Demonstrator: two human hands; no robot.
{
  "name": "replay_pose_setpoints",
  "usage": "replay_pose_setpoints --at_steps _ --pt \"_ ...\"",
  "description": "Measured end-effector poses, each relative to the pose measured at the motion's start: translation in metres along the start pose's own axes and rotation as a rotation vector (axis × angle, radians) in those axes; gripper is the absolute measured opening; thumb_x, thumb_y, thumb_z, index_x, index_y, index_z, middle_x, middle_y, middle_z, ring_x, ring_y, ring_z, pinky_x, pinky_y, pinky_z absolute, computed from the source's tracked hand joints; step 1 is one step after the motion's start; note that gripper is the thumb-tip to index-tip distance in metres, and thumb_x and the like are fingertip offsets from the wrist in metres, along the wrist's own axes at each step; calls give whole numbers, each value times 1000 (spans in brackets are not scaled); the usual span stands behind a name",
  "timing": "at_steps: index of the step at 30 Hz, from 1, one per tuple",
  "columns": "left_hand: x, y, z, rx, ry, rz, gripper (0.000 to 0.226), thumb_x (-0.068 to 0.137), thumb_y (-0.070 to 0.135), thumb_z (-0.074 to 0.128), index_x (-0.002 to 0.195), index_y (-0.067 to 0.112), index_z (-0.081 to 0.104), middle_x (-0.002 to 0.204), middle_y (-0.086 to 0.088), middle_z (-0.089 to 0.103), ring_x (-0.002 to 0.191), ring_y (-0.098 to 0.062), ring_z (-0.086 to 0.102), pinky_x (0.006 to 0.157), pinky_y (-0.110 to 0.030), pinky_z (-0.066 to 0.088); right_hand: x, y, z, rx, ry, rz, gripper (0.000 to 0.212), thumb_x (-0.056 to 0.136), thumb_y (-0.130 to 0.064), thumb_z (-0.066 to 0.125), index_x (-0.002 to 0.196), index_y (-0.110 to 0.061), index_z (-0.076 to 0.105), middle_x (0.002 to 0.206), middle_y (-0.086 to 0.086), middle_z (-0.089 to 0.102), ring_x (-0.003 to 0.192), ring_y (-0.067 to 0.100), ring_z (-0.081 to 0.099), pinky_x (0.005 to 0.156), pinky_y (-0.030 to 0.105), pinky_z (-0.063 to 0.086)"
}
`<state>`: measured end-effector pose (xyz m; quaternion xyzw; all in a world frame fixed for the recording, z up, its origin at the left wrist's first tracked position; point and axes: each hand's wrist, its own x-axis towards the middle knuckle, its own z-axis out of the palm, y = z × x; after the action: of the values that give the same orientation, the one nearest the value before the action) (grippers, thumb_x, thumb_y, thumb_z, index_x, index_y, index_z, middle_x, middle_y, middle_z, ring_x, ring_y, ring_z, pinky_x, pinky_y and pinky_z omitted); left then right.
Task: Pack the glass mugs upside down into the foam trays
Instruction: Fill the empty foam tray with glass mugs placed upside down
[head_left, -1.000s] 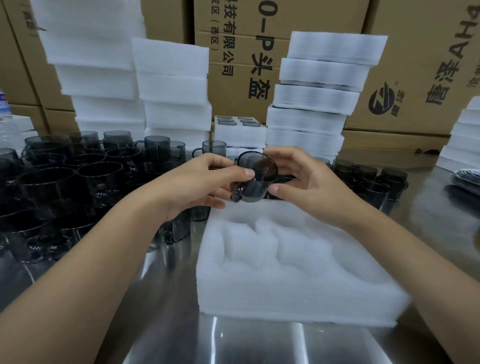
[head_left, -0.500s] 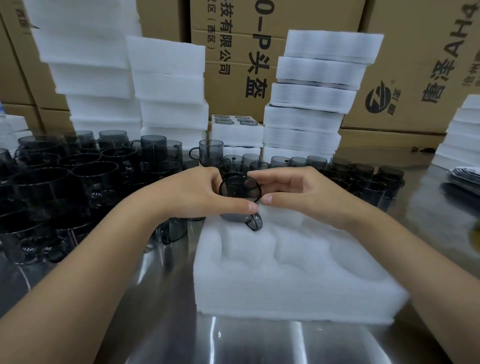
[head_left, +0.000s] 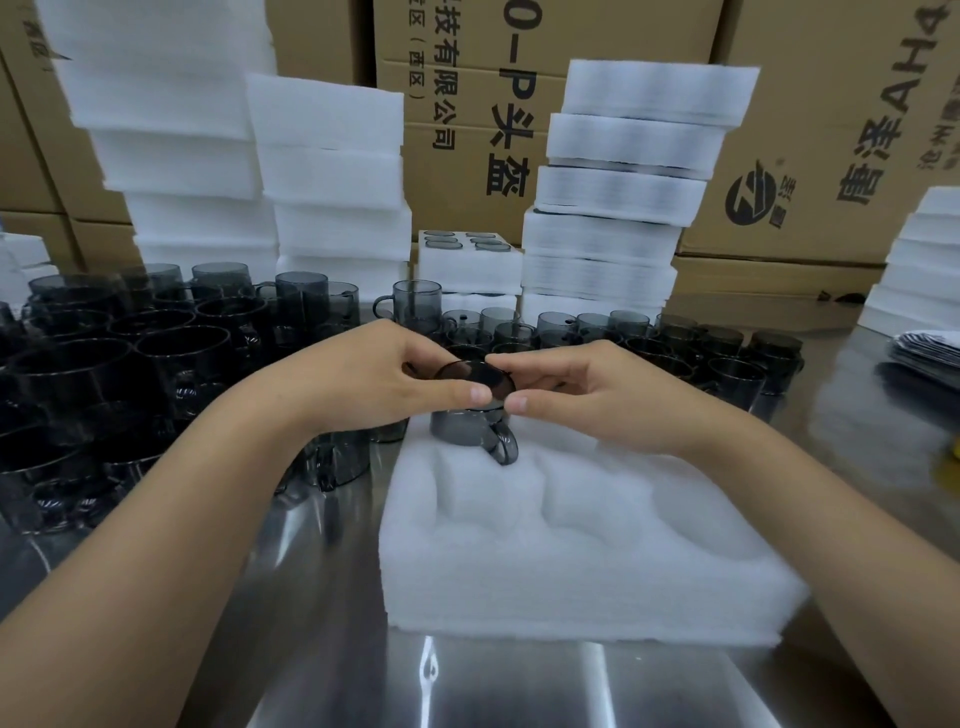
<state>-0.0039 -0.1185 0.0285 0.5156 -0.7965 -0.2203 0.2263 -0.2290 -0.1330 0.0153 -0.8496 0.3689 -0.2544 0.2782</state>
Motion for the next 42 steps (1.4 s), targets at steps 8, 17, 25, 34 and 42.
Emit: replay_pose_setpoints --at_steps 8,17,25,34,42 --pt "-3 -1 -7 -9 -28 62 40 52 76 58 88 63 65 55 18 56 50 2 45 49 -9 34 -1 -4 2 -92 -11 25 43 93 -43 52 136 -43 46 94 -41 62 75 -11 60 65 5 43" --pt "-1 -2 -5 53 -8 -27 70 41 84 54 104 53 67 74 33 65 68 15 58 68 -19 40 5 2 6 -182 -36 46 50 91 -55 40 140 -43 41 108 -31 54 105 -13 48 89 6 34" --pt "0 -3 -4 54 -13 22 49 45 80 63 90 63 63 79 1 62 59 0 50 66 -27 40 5 2 5 -51 -70 35 27 87 -55 53 114 -59 53 105 -29 63 100 -9 57 87 16 46" --pt "3 0 3 185 -97 -82 38 63 65 71 100 58 64 86 27 57 73 10 54 62 -15 35 6 5 4 -153 -107 92 26 81 -50 68 107 -51 65 105 -24 49 93 -15 48 80 15 38" --pt "2 -2 -3 129 -67 -73 33 60 61 74 90 49 69 72 32 64 65 19 54 54 -5 36 6 3 1 -179 -115 120 31 81 -50 68 111 -43 67 106 -24 47 77 -19 48 65 1 35"
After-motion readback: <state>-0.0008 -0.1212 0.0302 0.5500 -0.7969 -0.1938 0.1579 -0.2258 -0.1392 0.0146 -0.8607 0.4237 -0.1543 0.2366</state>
